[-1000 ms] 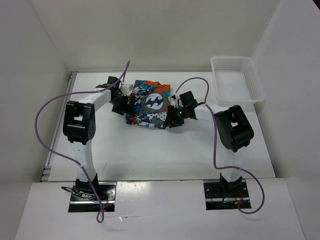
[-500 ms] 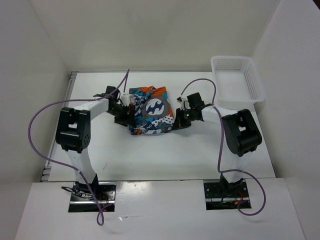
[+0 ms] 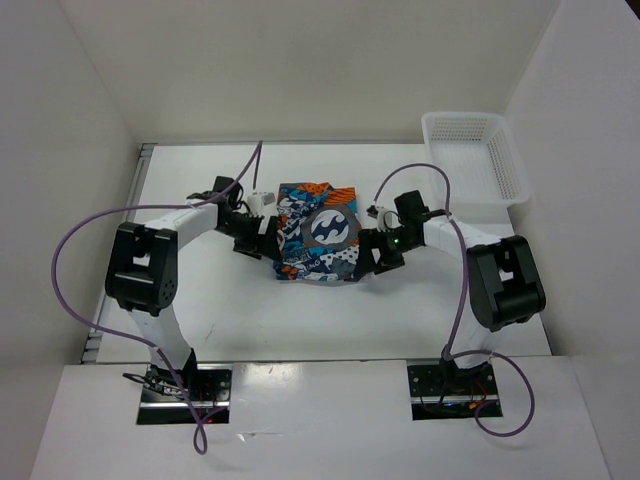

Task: Fold and stack the shorts
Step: Fold the shorts

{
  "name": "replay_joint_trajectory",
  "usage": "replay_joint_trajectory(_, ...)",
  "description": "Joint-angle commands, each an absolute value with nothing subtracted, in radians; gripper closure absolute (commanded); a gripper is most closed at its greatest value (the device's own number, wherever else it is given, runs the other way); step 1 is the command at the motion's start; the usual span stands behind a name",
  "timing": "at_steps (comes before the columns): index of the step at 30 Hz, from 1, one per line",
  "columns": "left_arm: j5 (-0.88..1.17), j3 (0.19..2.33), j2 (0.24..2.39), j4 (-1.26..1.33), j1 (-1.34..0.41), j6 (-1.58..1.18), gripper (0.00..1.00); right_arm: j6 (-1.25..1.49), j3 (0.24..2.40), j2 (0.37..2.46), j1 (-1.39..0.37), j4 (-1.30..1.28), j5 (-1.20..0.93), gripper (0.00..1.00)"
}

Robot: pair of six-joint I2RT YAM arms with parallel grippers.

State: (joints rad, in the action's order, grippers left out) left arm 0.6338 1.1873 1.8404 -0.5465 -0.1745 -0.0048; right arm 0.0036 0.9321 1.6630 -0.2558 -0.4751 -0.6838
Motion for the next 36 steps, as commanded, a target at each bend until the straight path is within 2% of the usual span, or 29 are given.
replay_joint_trajectory(1, 0.632, 1.225, 1.759, -0.570, -0.175, 0.000, 0.06, -0.127, 1.061, 1.603, -0.250, -0.596, -0.644, 0.07)
replay_joint_trajectory(4, 0.543, 1.288, 1.707, -0.606, -0.175, 0.000, 0.00, -0.219, 1.201, 1.582, -0.206, -0.666, -0.585, 0.02)
replay_joint_trajectory(7, 0.382, 1.318, 1.649, -0.606, -0.155, 0.000, 0.00, -0.230, 1.342, 1.531, -0.167, -0.635, -0.514, 0.00)
replay_joint_trajectory(8, 0.271, 1.328, 1.637, -0.606, -0.141, 0.000, 0.00, -0.230, 1.368, 1.514, -0.157, -0.614, -0.482, 0.00)
replay_joint_trajectory(9, 0.220, 1.328, 1.614, -0.606, -0.120, 0.000, 0.00, -0.230, 1.408, 1.497, -0.156, -0.591, -0.389, 0.00)
replay_joint_trajectory(12, 0.097, 1.350, 1.562, -0.594, 0.023, 0.000, 0.00, -0.293, 1.431, 1.411, -0.156, -0.490, -0.164, 0.00)
replay_joint_trajectory(15, 0.116, 1.362, 1.488, -0.575, 0.190, 0.000, 0.00, -0.382, 1.388, 1.326, -0.156, -0.379, 0.057, 0.00)
replay_joint_trajectory(18, 0.115, 1.313, 1.407, -0.549, 0.330, 0.000, 0.00, -0.425, 1.319, 1.235, -0.156, -0.278, 0.159, 0.00)
replay_joint_trajectory(23, -0.055, 1.267, 1.318, -0.508, 0.394, 0.000, 0.00, -0.451, 1.232, 1.117, -0.147, -0.244, 0.183, 0.00)
replay_joint_trajectory(30, -0.015, 1.233, 1.253, -0.499, 0.403, 0.000, 0.00, -0.410, 1.117, 0.965, -0.137, -0.255, 0.163, 0.00)
replay_joint_trajectory(36, 0.020, 1.215, 1.233, -0.499, 0.403, 0.000, 0.00, -0.410, 1.062, 0.916, -0.127, -0.273, 0.153, 0.00)
